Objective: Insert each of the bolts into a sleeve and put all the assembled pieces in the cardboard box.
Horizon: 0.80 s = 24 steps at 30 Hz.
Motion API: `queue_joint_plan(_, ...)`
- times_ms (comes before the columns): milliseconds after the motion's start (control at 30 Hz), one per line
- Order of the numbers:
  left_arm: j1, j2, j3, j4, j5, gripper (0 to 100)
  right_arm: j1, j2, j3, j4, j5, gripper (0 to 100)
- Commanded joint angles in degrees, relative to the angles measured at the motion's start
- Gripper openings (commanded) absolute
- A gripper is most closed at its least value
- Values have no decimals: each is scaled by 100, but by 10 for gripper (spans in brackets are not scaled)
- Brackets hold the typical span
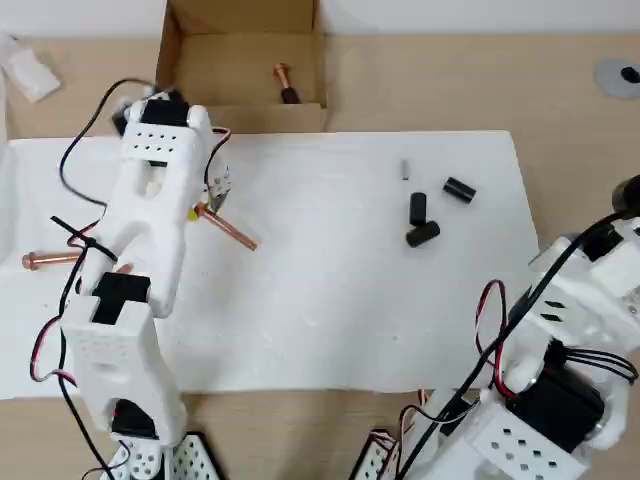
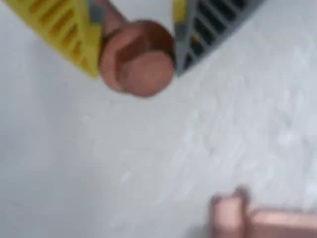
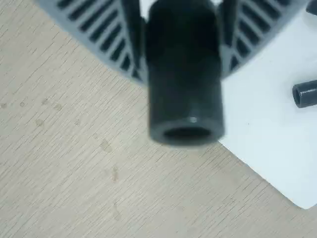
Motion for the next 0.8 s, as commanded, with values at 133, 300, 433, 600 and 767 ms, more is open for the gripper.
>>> queue_joint_plan(133, 246, 189, 9, -527, -2154, 9, -92, -84, -31, -26, 9, 9)
queue_joint_plan(300, 237, 699, -132, -536, -2505, 10, -92, -84, -31, -9, 9, 9)
queue_joint_plan(433, 211, 971, -290, -510, -2505, 36, -92, -84, -31, 0, 26, 9)
queue_joint_plan(600, 202, 954, -308, -466, -2251, 116, -92, -84, -31, 0, 35, 9)
queue_joint_plan(767, 202, 629, -536, 158, -1222, 136, -92, -57, -31, 0, 35, 9)
